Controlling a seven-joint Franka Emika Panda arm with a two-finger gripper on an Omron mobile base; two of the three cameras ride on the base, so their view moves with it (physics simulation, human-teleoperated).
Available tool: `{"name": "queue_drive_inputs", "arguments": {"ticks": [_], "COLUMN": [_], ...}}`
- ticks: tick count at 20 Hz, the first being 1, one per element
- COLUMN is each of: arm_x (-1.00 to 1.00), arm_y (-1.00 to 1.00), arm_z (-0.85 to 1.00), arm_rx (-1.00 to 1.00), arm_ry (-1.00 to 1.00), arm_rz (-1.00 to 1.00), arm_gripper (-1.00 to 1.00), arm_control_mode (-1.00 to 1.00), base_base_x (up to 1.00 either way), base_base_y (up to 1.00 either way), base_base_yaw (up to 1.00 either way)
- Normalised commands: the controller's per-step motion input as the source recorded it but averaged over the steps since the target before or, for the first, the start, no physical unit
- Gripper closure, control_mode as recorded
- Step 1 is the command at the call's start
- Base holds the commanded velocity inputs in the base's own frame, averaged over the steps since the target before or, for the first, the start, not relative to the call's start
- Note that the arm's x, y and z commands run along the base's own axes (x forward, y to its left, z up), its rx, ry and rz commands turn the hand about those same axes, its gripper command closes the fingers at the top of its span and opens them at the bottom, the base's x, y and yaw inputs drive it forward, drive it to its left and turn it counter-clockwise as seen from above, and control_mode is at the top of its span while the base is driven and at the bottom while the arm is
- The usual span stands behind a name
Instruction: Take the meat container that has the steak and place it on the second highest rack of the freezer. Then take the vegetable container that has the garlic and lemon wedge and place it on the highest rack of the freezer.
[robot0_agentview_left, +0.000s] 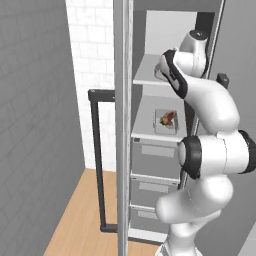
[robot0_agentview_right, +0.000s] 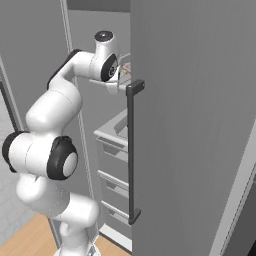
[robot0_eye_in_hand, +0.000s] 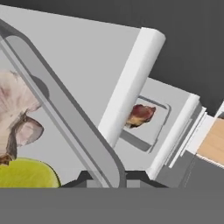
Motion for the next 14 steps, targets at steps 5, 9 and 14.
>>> {"name": "queue_drive_inputs", "arguments": {"ticks": [5,9,14], "arm_x": [0.57,0.49,0.27], "arm_y": [0.0,-0.02,-0.14], "arm_z": [0.0,0.0,-0.14], "arm_rx": [0.0,0.0,0.0], "arm_ry": [0.03,0.04,0.11], "arm_rz": [0.0,0.0,0.0], "arm_gripper": [1.0,1.0,1.0], "arm_control_mode": [-1.0,-1.0,-1.0], "base_base_x": [0.0,0.0,0.0], "base_base_y": [0.0,0.0,0.0], "base_base_yaw": [0.0,0.0,0.0]}}
